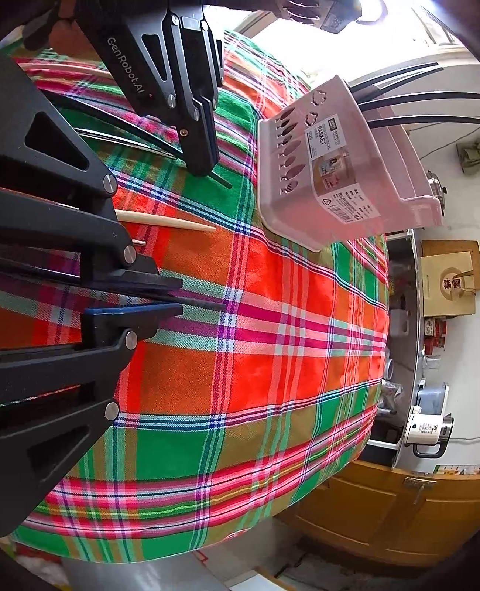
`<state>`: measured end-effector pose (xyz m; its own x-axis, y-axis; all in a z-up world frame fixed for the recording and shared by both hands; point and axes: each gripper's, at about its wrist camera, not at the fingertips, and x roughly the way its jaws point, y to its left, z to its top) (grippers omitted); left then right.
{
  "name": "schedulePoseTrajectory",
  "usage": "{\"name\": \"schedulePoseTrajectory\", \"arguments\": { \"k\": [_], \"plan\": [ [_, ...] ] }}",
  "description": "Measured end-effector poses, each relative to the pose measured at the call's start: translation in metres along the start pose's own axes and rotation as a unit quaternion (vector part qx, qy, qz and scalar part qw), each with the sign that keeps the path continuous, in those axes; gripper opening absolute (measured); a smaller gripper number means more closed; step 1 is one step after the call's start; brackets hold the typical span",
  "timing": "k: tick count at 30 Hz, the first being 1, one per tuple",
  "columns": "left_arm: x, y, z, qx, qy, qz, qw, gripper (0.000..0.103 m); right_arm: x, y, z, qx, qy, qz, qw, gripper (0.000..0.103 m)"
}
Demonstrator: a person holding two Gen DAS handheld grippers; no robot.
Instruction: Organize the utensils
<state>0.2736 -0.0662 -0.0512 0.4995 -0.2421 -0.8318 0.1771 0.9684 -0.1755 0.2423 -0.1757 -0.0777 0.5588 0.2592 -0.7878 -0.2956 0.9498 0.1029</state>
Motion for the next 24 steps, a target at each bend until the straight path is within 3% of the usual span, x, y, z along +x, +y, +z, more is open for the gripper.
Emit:
{"name": "schedulePoseTrajectory", "arguments": {
  "k": [13, 24],
  "plan": [
    [-0.095, 0.006, 0.015, -0.001, -0.089, -0.043, 0.9951, 0.004, -0.079, 0.001, 0.022, 0.017, -0.095, 0.022, 0.995, 0.005],
    [-0.178, 0.006, 0.031, 0.028, -0.162, -0.045, 0.9853, 0.004, -0.139, 0.009, 0.039, 0.008, -0.168, 0.023, 0.986, 0.005]
  ]
}}
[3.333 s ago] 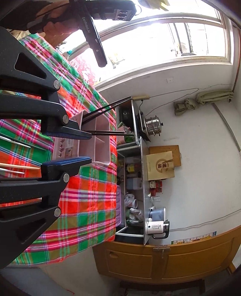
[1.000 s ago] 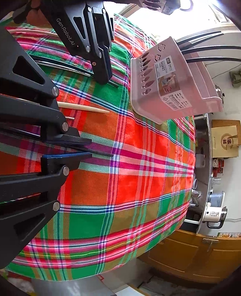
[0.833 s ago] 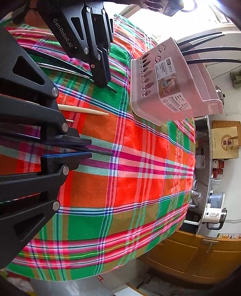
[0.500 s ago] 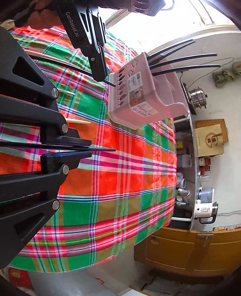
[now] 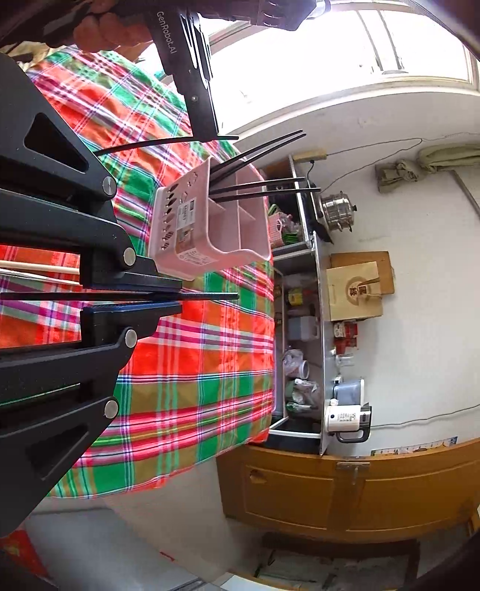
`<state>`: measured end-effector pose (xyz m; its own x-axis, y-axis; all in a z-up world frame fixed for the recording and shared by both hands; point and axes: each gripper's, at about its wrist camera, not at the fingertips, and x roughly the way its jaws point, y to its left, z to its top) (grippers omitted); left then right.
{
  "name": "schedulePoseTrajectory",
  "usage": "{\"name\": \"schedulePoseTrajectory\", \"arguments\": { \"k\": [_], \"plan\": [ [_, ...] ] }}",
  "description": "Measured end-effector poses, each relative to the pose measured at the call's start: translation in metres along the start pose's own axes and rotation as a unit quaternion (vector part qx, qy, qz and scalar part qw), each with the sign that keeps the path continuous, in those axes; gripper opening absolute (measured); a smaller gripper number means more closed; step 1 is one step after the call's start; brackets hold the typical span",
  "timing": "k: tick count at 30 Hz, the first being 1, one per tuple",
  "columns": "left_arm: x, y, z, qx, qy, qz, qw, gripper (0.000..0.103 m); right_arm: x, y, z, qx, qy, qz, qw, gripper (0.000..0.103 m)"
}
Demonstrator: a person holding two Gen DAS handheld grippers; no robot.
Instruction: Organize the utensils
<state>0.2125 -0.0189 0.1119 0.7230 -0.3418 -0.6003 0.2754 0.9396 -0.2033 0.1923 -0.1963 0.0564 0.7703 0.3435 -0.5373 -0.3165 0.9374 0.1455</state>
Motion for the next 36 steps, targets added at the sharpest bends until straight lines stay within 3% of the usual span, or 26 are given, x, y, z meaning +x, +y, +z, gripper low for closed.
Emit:
{"name": "schedulePoseTrajectory", "arguments": {
  "k": [6, 24, 36],
  "plan": [
    [-0.023, -0.005, 0.01, 0.014, -0.022, 0.0, 0.9997, 0.004, -0.016, 0.005, 0.006, -0.006, -0.018, 0.0, 1.0, 0.005],
    [-0.046, -0.001, 0.009, 0.013, -0.029, -0.01, 0.9994, 0.004, -0.039, 0.018, 0.011, -0.026, -0.043, 0.003, 0.999, 0.005],
    [-0.07, 0.015, 0.021, 0.006, -0.042, 0.001, 0.9991, 0.004, -0.038, 0.045, 0.022, -0.046, -0.05, 0.034, 0.997, 0.005]
  ]
}}
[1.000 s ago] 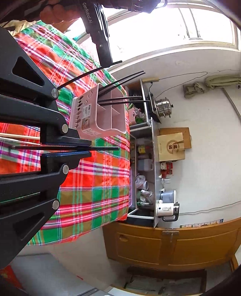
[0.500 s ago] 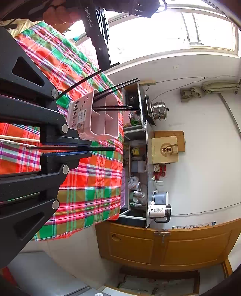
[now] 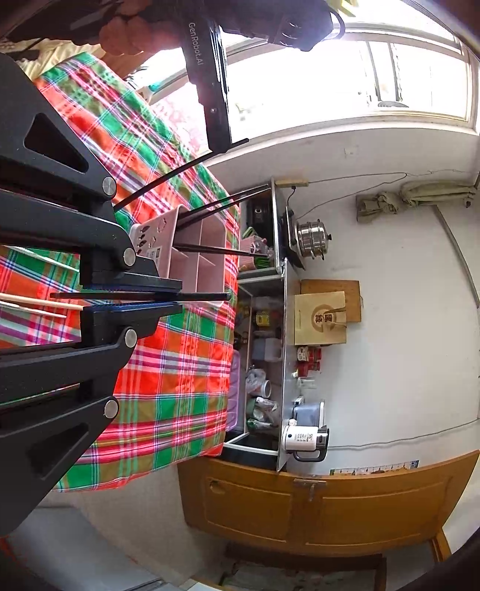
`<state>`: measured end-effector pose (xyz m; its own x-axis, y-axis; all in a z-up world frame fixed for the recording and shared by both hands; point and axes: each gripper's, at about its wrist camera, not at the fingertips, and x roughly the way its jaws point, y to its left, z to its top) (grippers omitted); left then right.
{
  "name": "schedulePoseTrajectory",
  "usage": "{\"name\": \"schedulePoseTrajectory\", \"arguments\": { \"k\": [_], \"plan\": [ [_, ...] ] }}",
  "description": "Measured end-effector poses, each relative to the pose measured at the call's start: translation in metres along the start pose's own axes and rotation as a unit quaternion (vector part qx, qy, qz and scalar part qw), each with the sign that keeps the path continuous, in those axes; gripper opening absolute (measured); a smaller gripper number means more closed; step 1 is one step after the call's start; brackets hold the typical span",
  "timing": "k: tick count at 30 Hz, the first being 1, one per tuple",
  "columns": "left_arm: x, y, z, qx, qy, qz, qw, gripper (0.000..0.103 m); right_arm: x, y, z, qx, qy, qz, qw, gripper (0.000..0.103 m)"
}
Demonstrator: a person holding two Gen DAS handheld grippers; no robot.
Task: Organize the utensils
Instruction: 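Lift the left gripper's chopstick over the pink basket while the right gripper carries its chopstick there, then open the left gripper into the basket while the right gripper releases its chopstick into it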
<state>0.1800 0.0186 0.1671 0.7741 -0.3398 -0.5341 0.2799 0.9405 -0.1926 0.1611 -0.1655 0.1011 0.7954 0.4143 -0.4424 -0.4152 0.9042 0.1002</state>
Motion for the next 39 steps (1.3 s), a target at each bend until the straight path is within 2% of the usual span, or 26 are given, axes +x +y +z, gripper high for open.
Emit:
{"name": "schedulePoseTrajectory", "arguments": {
  "k": [16, 24, 33, 39],
  "plan": [
    [-0.031, 0.034, 0.064, -0.01, -0.051, 0.035, 0.998, 0.004, 0.023, 0.036, 0.058, -0.015, -0.04, 0.038, 0.998, 0.005],
    [-0.026, 0.052, 0.088, -0.018, -0.065, 0.054, 0.9963, 0.004, 0.033, 0.044, 0.085, -0.002, -0.075, 0.046, 0.996, 0.005],
    [-0.006, 0.07, 0.096, -0.018, -0.069, 0.073, 0.9948, 0.004, 0.06, 0.042, 0.092, 0.02, -0.086, 0.053, 0.995, 0.005],
    [0.016, 0.082, 0.085, -0.024, -0.055, 0.067, 0.996, 0.004, 0.075, 0.044, 0.081, 0.017, -0.083, 0.055, 0.995, 0.005]
  ]
}}
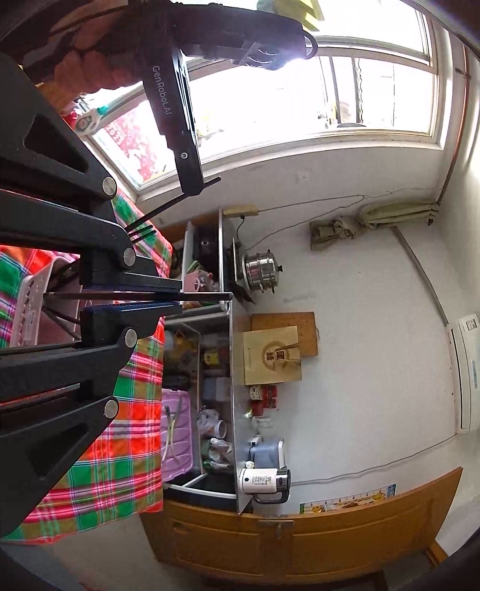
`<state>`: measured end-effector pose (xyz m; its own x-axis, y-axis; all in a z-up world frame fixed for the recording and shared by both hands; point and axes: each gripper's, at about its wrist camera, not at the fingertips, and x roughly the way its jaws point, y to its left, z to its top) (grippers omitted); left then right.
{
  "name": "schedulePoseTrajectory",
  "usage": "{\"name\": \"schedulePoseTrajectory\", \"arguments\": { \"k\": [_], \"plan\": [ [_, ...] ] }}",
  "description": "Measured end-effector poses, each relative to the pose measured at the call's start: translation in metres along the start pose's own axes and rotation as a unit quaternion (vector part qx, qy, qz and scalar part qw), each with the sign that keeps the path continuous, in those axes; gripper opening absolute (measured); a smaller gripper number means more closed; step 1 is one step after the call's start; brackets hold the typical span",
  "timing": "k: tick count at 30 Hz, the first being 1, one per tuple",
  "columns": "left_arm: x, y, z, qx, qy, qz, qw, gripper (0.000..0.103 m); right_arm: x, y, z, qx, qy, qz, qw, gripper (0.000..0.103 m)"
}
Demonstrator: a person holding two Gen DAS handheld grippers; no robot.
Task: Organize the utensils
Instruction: 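Open the left gripper into the basket while the right gripper releases its chopstick into it, then lower both grippers to the light wooden chopsticks on the cloth and close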
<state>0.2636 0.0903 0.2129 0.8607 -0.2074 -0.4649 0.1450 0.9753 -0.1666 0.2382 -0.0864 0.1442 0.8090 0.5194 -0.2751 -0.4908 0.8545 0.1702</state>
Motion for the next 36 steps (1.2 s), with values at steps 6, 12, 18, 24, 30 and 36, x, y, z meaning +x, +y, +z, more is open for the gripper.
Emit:
{"name": "schedulePoseTrajectory", "arguments": {
  "k": [6, 12, 18, 24, 30, 36],
  "plan": [
    [0.021, 0.005, -0.02, -0.005, 0.027, -0.007, 0.9996, 0.004, 0.011, -0.002, -0.018, 0.001, 0.021, -0.007, 1.0, 0.005],
    [0.037, 0.008, -0.036, -0.005, 0.052, -0.008, 0.9986, 0.004, 0.022, -0.005, -0.036, -0.002, 0.053, -0.007, 0.999, 0.005],
    [0.051, 0.015, -0.049, -0.014, 0.075, 0.0, 0.9971, 0.004, 0.034, -0.011, -0.048, -0.005, 0.085, -0.019, 0.996, 0.006],
    [0.049, 0.021, -0.055, -0.021, 0.074, 0.01, 0.997, 0.005, 0.024, -0.015, -0.052, -0.008, 0.082, -0.028, 0.996, 0.019],
    [0.024, 0.019, -0.058, -0.015, 0.038, 0.018, 0.999, 0.02, 0.001, -0.02, -0.048, -0.009, 0.064, -0.034, 0.997, 0.019],
    [-0.008, 0.013, -0.067, -0.019, 0.01, 0.013, 0.9997, 0.021, -0.032, -0.024, -0.05, -0.003, 0.046, -0.034, 0.998, 0.019]
  ]
}}
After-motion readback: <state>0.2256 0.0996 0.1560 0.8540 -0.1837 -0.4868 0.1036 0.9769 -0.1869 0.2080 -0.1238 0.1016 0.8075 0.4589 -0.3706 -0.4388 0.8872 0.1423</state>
